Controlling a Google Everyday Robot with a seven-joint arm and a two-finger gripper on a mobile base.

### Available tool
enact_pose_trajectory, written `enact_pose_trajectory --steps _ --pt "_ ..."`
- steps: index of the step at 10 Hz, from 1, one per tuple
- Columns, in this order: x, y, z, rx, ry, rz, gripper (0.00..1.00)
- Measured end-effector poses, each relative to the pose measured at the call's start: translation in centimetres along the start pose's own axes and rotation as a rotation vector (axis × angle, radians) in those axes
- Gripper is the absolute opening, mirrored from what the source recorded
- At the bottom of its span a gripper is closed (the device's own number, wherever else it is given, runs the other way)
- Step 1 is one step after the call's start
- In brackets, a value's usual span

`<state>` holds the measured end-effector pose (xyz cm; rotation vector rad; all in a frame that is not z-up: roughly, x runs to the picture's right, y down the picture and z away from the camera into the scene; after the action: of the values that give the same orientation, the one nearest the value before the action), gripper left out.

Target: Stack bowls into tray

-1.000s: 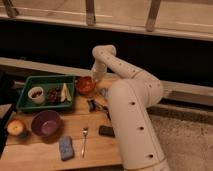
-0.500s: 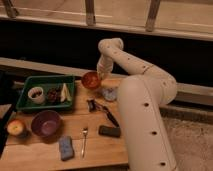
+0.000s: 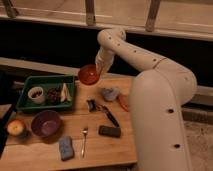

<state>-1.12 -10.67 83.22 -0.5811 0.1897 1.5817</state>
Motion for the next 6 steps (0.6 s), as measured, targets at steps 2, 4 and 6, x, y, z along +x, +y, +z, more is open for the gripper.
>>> enact_pose_trajectory --steps 2,4,6 --pt "2.1 2.2 -1.3 -0.017 -0.002 -0.089 0.0" --pt "5.3 5.8 -2.1 -0.047 0.006 -0.205 0.0" --pt "8.0 8.8 -2.7 -0.099 0.033 -0.293 0.0"
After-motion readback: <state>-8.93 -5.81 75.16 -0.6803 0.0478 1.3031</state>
